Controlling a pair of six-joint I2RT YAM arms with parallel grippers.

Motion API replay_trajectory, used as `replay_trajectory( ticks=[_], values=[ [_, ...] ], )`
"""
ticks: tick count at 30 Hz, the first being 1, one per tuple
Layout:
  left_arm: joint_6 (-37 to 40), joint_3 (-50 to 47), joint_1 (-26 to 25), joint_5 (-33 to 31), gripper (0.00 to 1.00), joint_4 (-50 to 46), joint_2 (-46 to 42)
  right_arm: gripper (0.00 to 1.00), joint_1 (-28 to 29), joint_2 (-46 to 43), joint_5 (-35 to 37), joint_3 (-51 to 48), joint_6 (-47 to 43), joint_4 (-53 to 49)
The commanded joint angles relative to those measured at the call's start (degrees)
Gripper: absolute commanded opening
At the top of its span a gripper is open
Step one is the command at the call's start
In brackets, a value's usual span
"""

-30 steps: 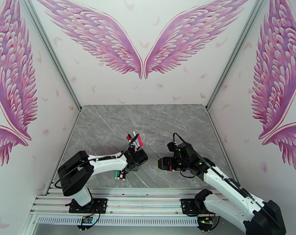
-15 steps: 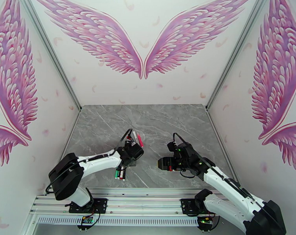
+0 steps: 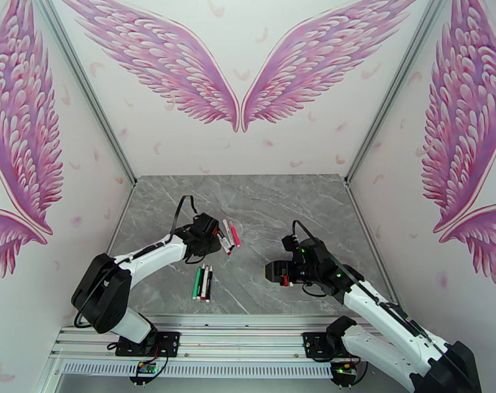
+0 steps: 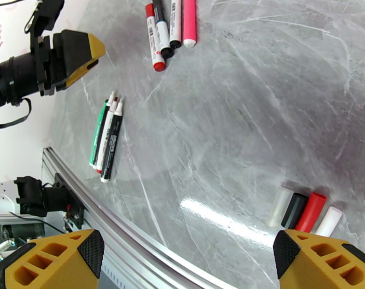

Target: Open the pen caps

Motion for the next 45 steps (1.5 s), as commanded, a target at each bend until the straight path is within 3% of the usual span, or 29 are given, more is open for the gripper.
replay_trajectory(
  ticks=[1, 6, 16, 45],
  values=[
    [-1.1, 3.6, 0.6, 2.9, 0.44, 3.3, 3.5, 0.99, 0.5, -0.1, 0.6, 1.7, 0.8, 1.4],
    [-2.2, 7.4, 1.1, 2.6, 0.43, 3.9, 8.9, 0.99, 0.6, -0.1, 0.4, 1.4, 0.9, 1.6],
    [-3.2, 12.1, 1.5, 0.0, 0.32, 1.7, 16.9, 0.99, 0.6, -1.2, 0.6, 1.4, 0.7, 0.7],
    [-1.2, 9.8, 5.8, 0.1, 0.28, 1.7, 19.6, 0.99, 0.6, 0.7, 0.7, 1.7, 0.0, 0.5]
  ],
)
